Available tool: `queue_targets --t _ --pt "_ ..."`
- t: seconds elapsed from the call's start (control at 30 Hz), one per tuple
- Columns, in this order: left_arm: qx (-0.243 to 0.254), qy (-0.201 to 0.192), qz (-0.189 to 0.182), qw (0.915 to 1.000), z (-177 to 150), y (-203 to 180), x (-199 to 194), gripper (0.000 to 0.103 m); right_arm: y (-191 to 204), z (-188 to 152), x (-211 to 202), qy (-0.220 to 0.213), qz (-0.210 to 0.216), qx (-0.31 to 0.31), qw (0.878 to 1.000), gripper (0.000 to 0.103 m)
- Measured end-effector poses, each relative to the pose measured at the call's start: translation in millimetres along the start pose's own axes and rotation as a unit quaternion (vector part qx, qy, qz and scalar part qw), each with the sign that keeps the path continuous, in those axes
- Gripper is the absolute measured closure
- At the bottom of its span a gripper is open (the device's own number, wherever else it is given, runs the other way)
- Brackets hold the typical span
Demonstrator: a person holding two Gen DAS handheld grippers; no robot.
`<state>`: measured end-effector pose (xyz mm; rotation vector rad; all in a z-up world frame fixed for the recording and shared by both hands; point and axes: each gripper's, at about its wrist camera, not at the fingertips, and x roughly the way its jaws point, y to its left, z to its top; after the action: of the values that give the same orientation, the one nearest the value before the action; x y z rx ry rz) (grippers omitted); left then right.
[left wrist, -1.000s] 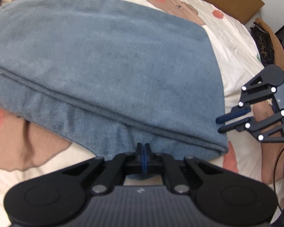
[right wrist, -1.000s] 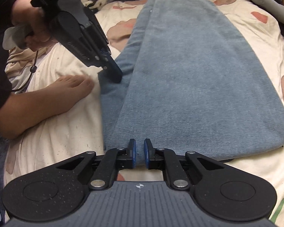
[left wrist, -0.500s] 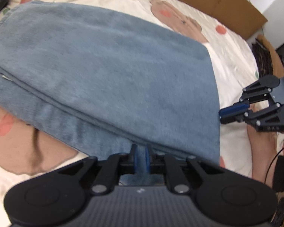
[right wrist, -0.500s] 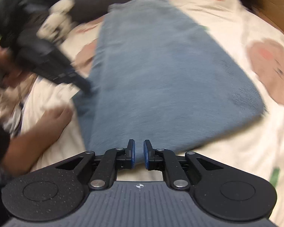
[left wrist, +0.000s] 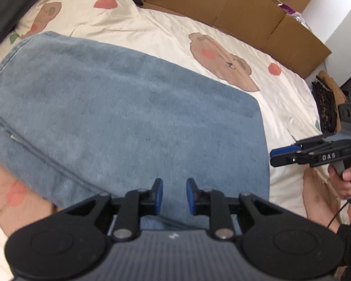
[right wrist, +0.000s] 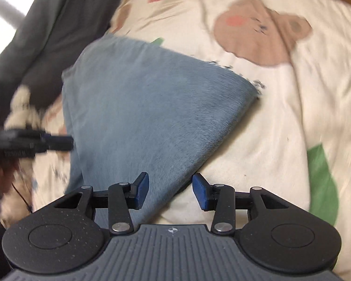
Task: Fold clothes
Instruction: 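Grasp the end of the jeans with the right gripper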
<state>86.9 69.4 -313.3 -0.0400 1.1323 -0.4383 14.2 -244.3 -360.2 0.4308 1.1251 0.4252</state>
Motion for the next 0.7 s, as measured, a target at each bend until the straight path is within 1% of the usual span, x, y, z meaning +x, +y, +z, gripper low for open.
queue_targets --t 0.1,0.2,0.3,0.33,0.43,0.5,0.57,0.7 --pt "-0.003 -0.003 0.004 1.0 6 1 3 0.08 -17 0 6 -0.013 0.023 0.068 0.997 0.055" --pt "0.006 0.002 0.01 0.9999 12 2 5 0.08 -34 -2 12 -0.03 0.061 0.147 0.987 0.055" --pt "0.022 0.012 0.013 0.9996 17 0 9 0.08 -42 -5 12 -0.043 0.09 0.18 0.979 0.058" --pt "0.031 0.018 0.012 0.9993 19 0 10 0.08 -44 -5 12 -0.047 0.099 0.19 0.976 0.061" --pt "0.056 0.028 0.017 0.9979 24 -2 11 0.08 -52 -8 12 -0.059 0.128 0.222 0.965 0.061" --pt "0.057 0.03 0.019 0.9978 26 0 13 0.08 -57 -10 12 -0.067 0.147 0.242 0.957 0.061" --pt "0.045 0.026 0.02 0.9985 26 3 15 0.08 -62 -11 13 -0.075 0.166 0.263 0.948 0.061" --pt "0.015 0.016 0.015 0.9996 23 6 20 0.08 -62 -6 24 -0.063 0.156 0.259 0.951 0.062"
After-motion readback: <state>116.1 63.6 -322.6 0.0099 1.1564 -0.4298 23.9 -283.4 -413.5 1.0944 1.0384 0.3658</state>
